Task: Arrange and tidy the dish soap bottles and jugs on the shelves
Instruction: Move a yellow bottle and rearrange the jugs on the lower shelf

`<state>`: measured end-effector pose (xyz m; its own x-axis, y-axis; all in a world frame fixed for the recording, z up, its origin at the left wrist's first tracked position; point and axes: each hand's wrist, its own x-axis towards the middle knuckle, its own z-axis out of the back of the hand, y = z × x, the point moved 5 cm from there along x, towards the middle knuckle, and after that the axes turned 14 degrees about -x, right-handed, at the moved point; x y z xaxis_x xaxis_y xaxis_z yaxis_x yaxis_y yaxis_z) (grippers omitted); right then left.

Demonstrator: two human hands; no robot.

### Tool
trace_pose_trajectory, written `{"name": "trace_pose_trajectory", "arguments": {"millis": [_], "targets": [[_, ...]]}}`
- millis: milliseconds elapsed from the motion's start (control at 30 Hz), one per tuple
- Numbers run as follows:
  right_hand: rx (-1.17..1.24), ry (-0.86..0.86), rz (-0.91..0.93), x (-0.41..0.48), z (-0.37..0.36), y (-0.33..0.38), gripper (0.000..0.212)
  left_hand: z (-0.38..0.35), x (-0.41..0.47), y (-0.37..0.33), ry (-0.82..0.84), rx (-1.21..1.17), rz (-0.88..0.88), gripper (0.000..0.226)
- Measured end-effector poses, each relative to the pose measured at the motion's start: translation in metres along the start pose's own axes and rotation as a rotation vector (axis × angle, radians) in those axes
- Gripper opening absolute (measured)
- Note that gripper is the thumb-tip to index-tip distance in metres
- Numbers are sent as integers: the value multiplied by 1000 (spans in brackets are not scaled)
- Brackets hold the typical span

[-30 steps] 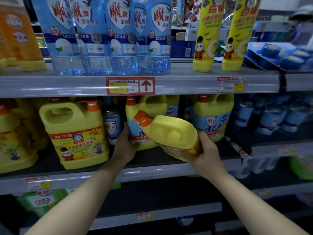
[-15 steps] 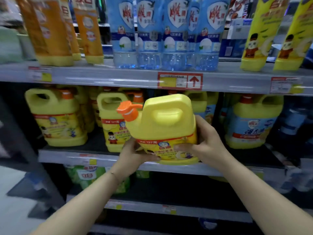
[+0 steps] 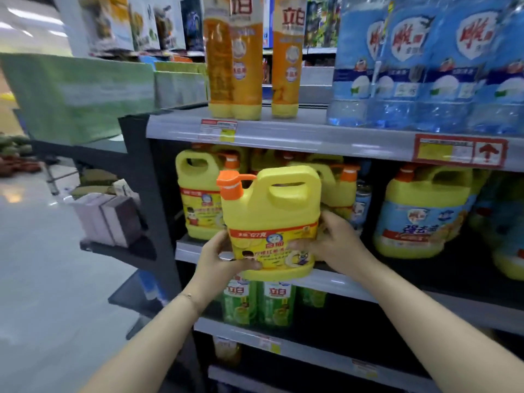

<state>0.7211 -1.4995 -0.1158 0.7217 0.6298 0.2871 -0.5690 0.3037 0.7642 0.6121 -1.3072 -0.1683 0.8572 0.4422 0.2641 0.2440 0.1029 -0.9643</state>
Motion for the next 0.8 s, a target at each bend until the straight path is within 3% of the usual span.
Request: {"name": "trace_pose_trajectory", "arguments": {"millis": [267,433,567,633,700,800], "targets": [[-62,-139,-16,35,-46,20,50,48,33,5,4,-53,-18,64],[-120,-255,-138,41,-61,7,44,53,46,27,-16,-130,19,70],[-420,-469,-171,34,-57,21,39,54,54,38,-28,-129,25,65],[-488,-566,-178,32,-51,32,47,53,58,40,-47,-99,30,62],[-541,-587,-241,41,-45,39,59,53,60,40,-70,-80,31,59],[-783,-474,-428,63,-39,41,56,51,64,39,-116,-45,38,57]]}}
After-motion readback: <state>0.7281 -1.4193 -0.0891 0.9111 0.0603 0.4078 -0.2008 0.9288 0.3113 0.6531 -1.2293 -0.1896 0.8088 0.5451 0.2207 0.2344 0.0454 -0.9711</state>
